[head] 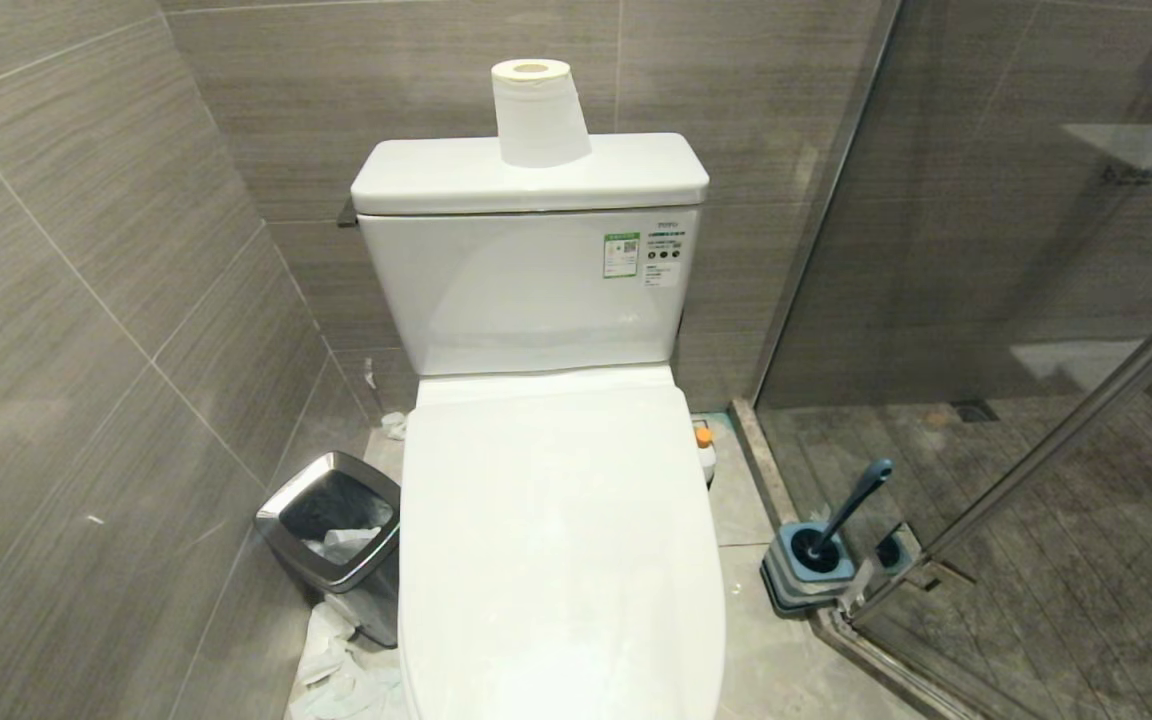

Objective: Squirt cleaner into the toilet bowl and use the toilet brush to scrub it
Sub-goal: Use the left hand to lift the toilet lid slightly

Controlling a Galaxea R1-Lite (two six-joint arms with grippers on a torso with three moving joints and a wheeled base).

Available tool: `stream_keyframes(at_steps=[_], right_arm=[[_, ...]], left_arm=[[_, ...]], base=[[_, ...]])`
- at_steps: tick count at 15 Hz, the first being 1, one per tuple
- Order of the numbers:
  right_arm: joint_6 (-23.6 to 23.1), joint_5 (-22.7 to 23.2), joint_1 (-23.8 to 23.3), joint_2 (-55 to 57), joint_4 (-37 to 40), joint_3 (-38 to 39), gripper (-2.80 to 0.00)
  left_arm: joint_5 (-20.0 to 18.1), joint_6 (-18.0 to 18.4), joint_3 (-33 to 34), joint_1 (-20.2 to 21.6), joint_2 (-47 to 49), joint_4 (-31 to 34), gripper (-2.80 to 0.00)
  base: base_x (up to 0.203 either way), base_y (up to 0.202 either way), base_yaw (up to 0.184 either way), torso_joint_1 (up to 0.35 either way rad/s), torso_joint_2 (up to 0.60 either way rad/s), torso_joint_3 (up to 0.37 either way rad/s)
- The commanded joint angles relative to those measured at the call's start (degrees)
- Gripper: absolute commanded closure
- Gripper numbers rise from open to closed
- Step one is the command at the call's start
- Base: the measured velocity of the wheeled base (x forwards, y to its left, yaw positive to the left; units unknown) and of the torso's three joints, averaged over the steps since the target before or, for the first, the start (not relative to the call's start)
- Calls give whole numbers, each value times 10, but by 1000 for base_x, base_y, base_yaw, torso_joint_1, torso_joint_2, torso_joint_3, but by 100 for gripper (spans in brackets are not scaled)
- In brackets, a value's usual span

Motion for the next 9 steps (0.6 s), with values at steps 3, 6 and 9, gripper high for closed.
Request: stream_keyframes(at_steps=[3,6,9], right_arm=[[0,0,0,1,0,0,0],[0,0,0,1,0,0,0],[0,0,0,1,0,0,0]], left_arm=[[0,0,0,-1,0,0,0],[0,0,0,0,0,0,0],[0,0,0,-1,0,0,0]], base=[[0,0,0,0,0,0],[0,0,0,0,0,0],[0,0,0,0,0,0]])
